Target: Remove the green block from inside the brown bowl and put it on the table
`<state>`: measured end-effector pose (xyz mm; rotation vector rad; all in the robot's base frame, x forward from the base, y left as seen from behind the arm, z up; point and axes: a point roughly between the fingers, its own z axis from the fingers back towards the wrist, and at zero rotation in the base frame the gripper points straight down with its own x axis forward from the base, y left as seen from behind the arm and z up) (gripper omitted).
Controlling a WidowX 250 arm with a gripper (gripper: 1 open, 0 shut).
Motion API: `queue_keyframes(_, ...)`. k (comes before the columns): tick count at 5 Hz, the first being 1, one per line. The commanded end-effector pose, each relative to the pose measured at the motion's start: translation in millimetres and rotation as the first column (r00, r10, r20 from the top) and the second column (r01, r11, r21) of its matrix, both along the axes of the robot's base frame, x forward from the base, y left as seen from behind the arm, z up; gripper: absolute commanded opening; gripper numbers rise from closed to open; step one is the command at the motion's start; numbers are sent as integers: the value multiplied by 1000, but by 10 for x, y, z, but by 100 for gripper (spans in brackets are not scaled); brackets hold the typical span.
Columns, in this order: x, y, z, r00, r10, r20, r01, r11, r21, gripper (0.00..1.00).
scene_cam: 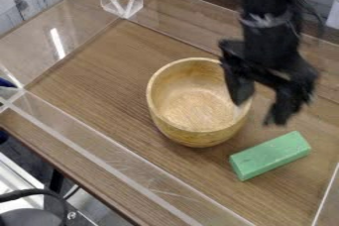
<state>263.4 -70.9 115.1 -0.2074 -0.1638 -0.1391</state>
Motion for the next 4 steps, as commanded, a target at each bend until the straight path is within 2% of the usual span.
queue_keyframes(1, 272, 319, 385, 994, 53, 100, -48, 997, -56, 100)
queue_keyframes(2, 339, 748, 539, 983, 133, 123, -130, 991, -36, 0)
queue_keyframes(3, 330, 1194, 476, 974, 193, 120, -193, 981, -13, 0)
queue_keyframes(4, 386, 862, 457, 981, 144, 134, -144, 990, -4, 0)
